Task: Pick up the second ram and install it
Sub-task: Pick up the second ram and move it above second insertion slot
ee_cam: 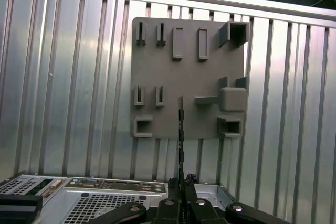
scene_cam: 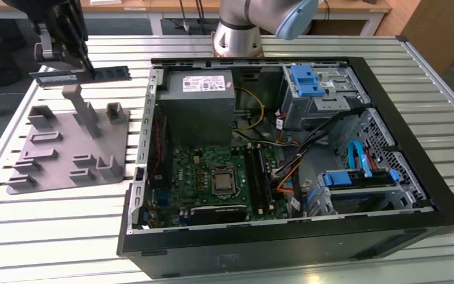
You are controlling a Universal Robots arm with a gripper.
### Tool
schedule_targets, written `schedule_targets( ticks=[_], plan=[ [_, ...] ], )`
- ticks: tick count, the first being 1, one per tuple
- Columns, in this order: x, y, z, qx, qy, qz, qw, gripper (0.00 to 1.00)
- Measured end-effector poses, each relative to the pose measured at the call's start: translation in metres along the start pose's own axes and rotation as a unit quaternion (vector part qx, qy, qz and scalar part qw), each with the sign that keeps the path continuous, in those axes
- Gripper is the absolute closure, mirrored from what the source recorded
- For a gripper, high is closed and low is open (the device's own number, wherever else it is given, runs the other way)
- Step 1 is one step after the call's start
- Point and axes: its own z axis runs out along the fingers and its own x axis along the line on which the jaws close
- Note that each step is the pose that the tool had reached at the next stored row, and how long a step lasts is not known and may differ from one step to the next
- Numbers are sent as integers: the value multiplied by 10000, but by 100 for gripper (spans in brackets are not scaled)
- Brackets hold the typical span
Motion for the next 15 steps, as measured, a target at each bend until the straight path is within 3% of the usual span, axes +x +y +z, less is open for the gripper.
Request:
schedule_targets(
  ticks=[15],
  plan=[
    [26,-333,-5,-1,0,0,10000,86]
  ],
)
